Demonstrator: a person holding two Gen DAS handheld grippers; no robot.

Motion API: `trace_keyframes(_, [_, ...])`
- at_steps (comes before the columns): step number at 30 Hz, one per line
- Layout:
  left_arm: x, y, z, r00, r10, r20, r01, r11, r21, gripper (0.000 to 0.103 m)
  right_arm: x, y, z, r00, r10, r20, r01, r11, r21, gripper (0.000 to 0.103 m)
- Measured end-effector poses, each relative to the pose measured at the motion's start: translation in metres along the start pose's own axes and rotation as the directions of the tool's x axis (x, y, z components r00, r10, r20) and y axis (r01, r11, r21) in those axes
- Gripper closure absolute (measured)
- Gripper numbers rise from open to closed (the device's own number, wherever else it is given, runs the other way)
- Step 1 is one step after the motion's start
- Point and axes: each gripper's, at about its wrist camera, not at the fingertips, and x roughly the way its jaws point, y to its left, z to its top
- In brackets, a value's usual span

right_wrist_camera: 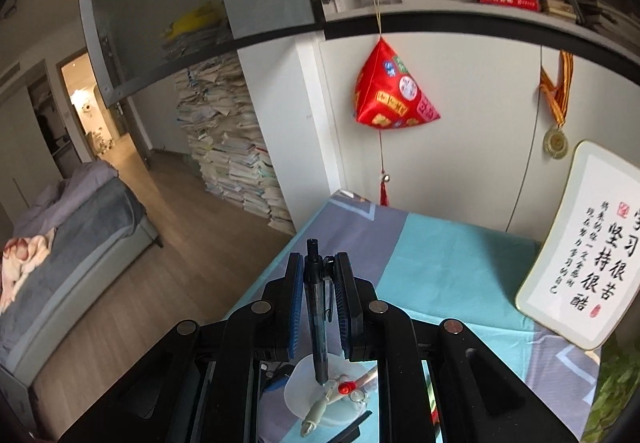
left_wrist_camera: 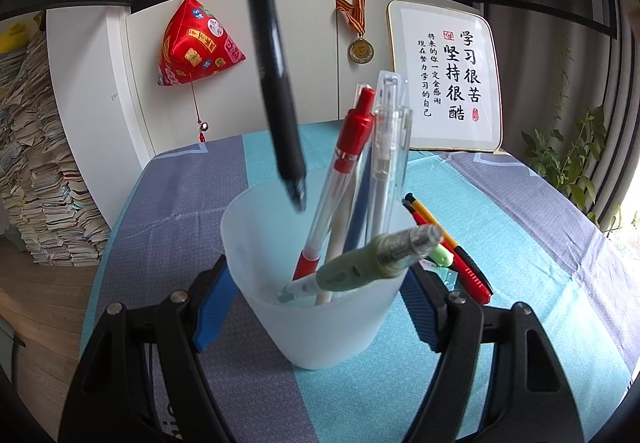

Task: Organize stationery
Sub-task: 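Lower the black pen into the cup and open the right tool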

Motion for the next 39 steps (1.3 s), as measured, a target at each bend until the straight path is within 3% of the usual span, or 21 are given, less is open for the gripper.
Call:
trace_keyframes(25, [0.000,0.000,0.000,1.000,0.000,-0.001,0.000,1.000,0.000,0.029,0.042,-0.017,-0.035,0.989,0.032,-0.144,-0.027,0.999,0.035,0.087])
trace_keyframes(39, [0.000,0.000,0.000,1.000,0.000,-0.001,0.000,1.000,0.000,0.029,0.027,-0.029,-0.042,0.982,0.046,-0.181,-0.031,0.996,0.087,0.087])
